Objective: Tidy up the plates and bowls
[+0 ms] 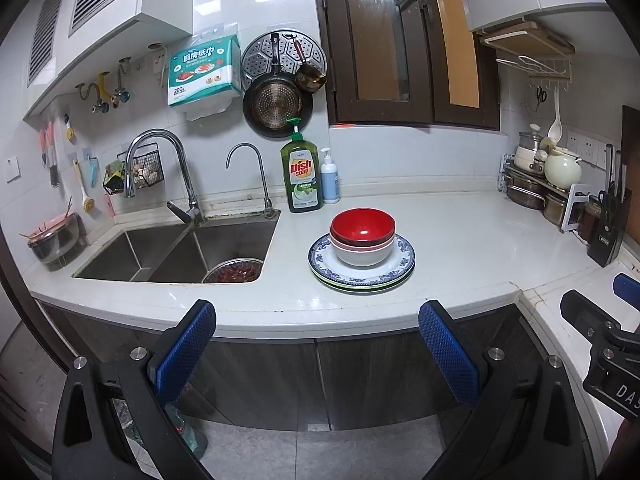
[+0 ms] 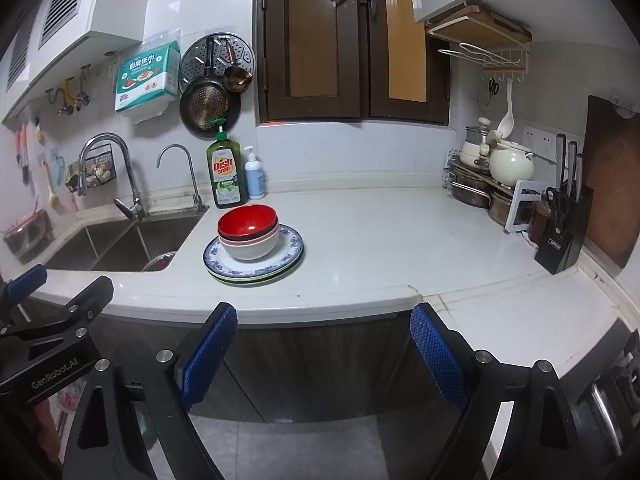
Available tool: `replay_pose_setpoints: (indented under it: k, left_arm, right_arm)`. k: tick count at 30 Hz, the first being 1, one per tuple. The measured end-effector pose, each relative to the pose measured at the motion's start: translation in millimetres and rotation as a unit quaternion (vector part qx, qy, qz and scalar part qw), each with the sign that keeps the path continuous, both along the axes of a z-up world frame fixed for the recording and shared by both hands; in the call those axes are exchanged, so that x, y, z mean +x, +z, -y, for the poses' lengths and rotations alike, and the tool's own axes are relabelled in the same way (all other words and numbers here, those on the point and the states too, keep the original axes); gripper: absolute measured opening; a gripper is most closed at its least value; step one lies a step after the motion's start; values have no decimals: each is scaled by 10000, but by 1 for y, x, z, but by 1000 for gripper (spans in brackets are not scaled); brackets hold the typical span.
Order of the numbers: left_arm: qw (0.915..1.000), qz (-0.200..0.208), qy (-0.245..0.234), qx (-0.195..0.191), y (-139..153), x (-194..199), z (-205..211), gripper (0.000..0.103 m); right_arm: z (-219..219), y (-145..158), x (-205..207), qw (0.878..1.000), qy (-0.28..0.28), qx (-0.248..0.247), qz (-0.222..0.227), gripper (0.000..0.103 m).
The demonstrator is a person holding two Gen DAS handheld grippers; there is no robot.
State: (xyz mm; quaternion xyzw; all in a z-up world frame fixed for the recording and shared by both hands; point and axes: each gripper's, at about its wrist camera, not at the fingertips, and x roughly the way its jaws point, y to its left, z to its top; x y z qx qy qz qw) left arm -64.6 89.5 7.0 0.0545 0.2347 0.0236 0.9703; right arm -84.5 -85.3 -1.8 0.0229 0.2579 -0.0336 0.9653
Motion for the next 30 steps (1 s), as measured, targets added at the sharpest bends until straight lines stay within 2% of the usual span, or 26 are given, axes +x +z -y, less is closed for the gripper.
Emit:
replay_pose_setpoints:
  k: [30]
  left_arm:
    - [10000, 29, 72, -34, -3, -4, 3, 103]
  right_arm:
    - [5, 2, 0, 10000, 16, -50, 17, 89]
